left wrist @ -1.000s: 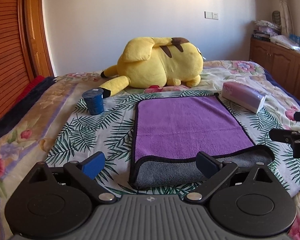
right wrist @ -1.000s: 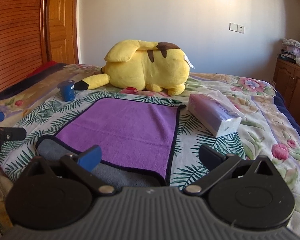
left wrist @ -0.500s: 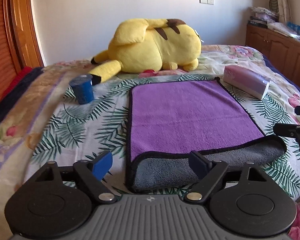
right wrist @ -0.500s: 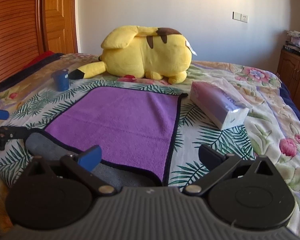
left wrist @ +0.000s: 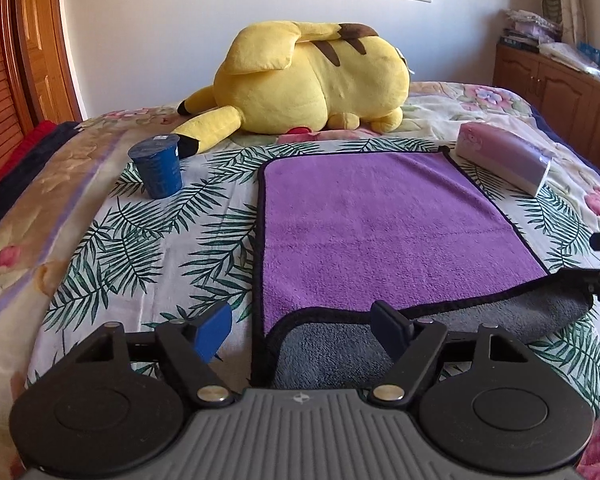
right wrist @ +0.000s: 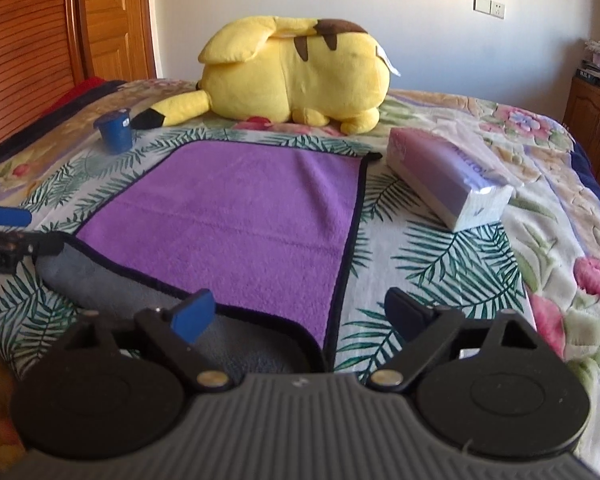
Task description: Fold towel
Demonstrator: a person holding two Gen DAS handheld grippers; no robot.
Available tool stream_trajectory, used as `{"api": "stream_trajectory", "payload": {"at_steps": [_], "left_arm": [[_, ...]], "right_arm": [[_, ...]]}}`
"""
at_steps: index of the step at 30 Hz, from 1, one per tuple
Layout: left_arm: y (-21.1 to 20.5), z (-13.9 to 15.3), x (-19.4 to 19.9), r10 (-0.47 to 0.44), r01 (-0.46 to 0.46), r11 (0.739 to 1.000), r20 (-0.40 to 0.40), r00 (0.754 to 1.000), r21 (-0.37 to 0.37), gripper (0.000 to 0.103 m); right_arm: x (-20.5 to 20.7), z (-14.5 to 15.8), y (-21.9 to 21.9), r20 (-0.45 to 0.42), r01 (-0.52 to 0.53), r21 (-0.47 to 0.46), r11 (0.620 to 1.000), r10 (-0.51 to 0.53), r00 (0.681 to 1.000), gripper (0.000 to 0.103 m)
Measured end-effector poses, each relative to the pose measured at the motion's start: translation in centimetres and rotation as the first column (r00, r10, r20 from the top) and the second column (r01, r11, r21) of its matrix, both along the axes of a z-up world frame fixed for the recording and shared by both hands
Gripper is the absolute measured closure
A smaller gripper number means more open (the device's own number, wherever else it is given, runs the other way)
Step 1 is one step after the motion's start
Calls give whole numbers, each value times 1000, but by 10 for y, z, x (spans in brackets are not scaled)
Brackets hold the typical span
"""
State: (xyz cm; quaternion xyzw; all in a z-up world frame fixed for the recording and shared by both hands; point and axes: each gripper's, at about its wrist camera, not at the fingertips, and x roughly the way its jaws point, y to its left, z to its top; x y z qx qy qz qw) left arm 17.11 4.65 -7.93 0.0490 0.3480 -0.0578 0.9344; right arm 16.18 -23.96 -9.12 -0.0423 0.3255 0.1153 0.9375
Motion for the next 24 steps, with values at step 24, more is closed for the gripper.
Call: {"api": "stream_trajectory", "payload": {"at_steps": [24], "left_arm": [[10, -28, 9, -6, 3, 1000, -115, 993, -28, 61]], "right_arm": [[9, -19, -7, -154, -5, 71, 997, 16, 988, 29]]}}
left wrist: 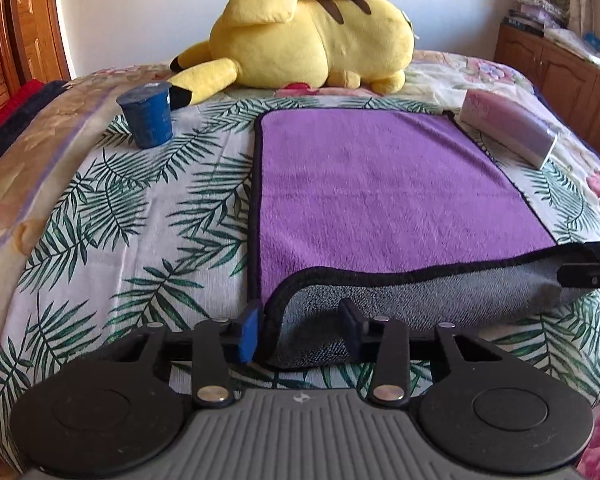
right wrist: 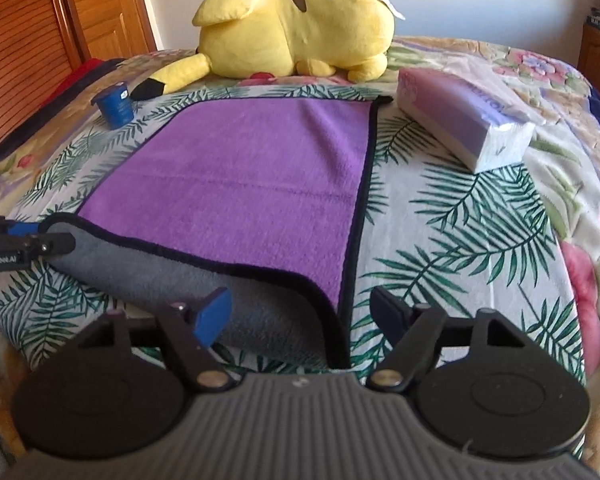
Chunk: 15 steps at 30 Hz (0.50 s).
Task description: Fold towel
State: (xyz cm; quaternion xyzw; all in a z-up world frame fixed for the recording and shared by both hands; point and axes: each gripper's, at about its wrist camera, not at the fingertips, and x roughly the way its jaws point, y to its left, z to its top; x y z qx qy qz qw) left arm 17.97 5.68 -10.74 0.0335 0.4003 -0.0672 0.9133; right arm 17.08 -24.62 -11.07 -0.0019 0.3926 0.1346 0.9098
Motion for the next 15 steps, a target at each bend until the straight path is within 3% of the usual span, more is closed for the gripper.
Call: {"api": "stream_trajectory", "payload": {"at_steps": [5, 10, 15], "left_arm": [[0, -3, -1, 0, 0, 1000, -8, 1000, 5, 61], [-1, -3, -2, -3, 3, 1000, -3, 1000, 6, 64], [-3, 0, -3, -7, 7, 1000, 3, 1000, 4, 85]], "right_arm": [[1, 0, 0, -15, -3, 13, 1000, 3, 1000, 34], [1, -1, 0, -29, -13, 16, 1000, 14, 999, 49], [3, -3, 0, -39, -5, -5, 1000, 5, 999, 64]]}}
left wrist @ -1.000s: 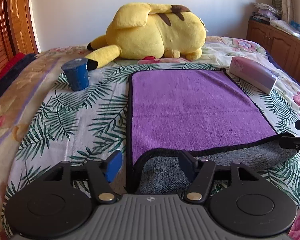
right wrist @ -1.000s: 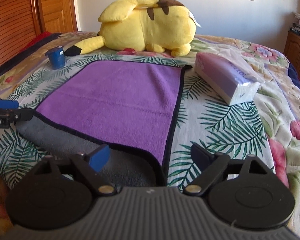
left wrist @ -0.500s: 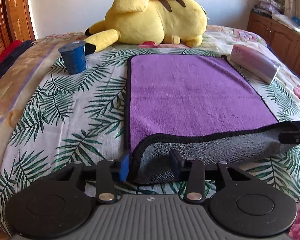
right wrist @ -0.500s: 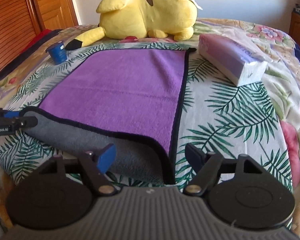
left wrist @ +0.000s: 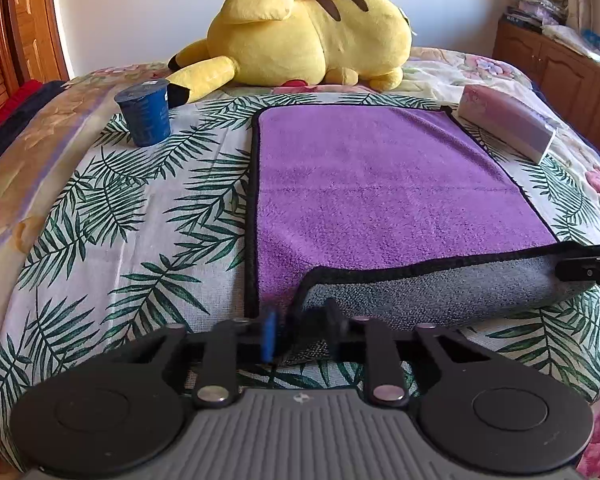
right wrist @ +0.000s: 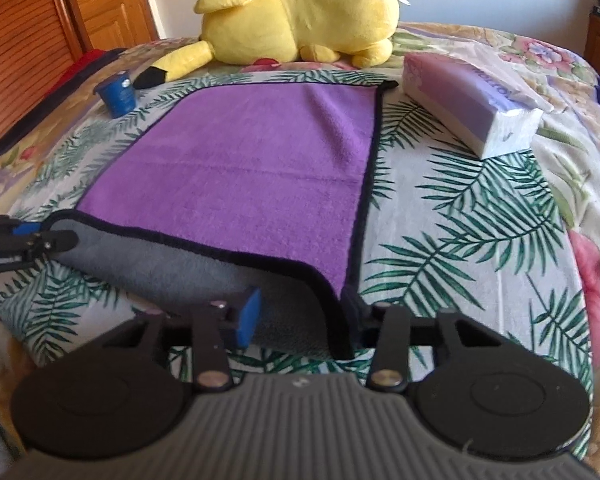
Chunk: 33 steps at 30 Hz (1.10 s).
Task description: Fold towel
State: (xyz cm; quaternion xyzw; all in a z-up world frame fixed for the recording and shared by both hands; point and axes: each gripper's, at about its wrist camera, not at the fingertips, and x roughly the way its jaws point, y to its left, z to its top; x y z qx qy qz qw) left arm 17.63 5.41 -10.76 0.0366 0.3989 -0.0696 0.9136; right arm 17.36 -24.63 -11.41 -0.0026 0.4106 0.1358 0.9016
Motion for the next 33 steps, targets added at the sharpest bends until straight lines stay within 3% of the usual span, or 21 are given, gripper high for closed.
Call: {"api": "stream_trajectory", "payload": {"at_steps": [6, 8, 10, 13, 33], "left_arm": [[-3, 3, -3, -15, 15, 1000, 15, 1000, 5, 91], [-3, 5, -3, -17, 17, 1000, 20, 1000, 0, 92], [-2, 7, -3, -15, 16, 1000, 27, 1000, -6, 95], [-1, 12, -4, -15, 16, 1000, 44, 999, -14, 96], [-1, 43, -8, -16, 27, 998, 162, 987, -62, 97]], "right_arm": [[0, -1, -1, 0, -8, -1, 1000, 8, 1000, 82], [0, -1, -2, 3, -11, -2, 1000, 11, 1000, 84], [0, 0, -2, 10, -13, -4, 1000, 13, 1000, 95], [-1, 1, -1, 25, -13, -7, 1000, 13, 1000, 99], [3, 19, -8, 150, -5, 30, 1000, 0, 989, 99]]}}
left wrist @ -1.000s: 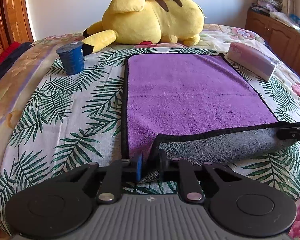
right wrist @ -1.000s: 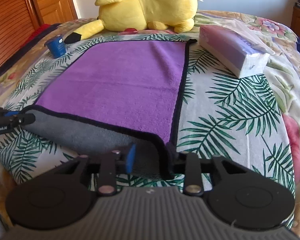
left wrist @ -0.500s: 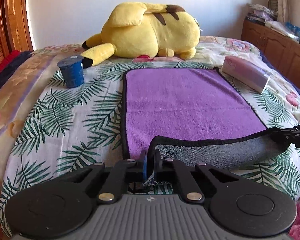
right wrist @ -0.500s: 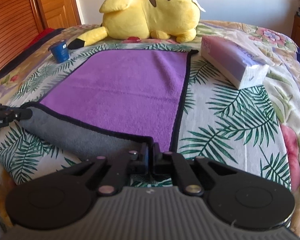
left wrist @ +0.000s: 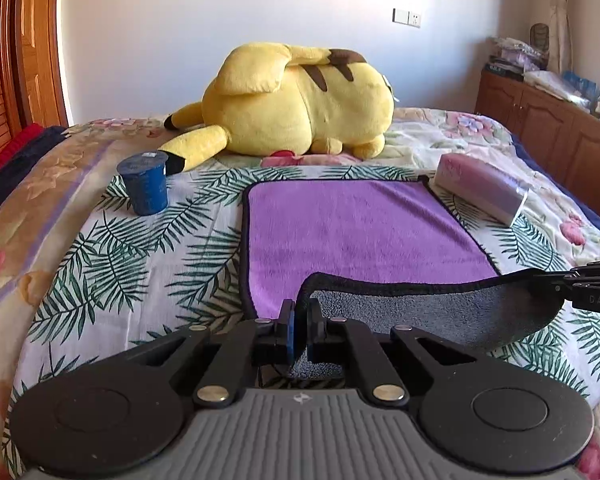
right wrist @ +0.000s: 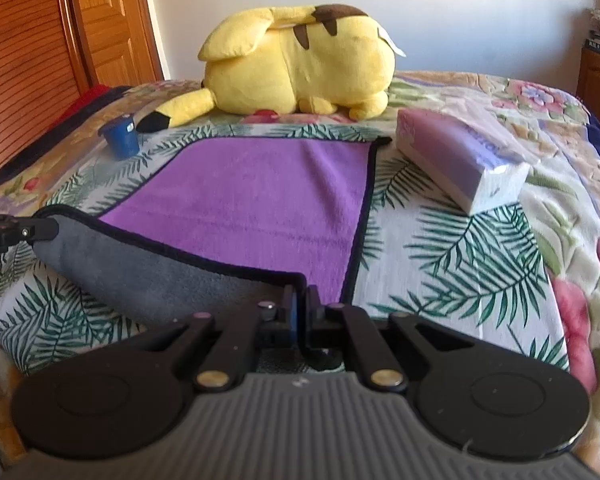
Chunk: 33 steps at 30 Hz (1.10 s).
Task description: Fold towel
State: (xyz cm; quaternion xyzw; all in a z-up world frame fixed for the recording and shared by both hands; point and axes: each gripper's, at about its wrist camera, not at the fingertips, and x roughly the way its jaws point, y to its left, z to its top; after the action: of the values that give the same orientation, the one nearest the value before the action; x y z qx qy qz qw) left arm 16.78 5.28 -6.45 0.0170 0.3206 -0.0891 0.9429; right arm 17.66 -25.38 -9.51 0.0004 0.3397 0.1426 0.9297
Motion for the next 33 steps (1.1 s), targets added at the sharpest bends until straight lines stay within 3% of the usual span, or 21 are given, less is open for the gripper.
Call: {"api": "stream_trajectory", "payload": {"at_steps": [14, 33], "left_arm": [[-4, 22, -4, -15, 17, 1000, 68, 998, -20, 97], [-9, 16, 27, -42, 40, 999, 80, 996, 35, 97]], "right_arm": [[-2, 21, -1, 79, -18, 24, 1000, 16, 997, 99], [14, 25, -1, 134, -68, 5, 998, 66, 989, 99]]}}
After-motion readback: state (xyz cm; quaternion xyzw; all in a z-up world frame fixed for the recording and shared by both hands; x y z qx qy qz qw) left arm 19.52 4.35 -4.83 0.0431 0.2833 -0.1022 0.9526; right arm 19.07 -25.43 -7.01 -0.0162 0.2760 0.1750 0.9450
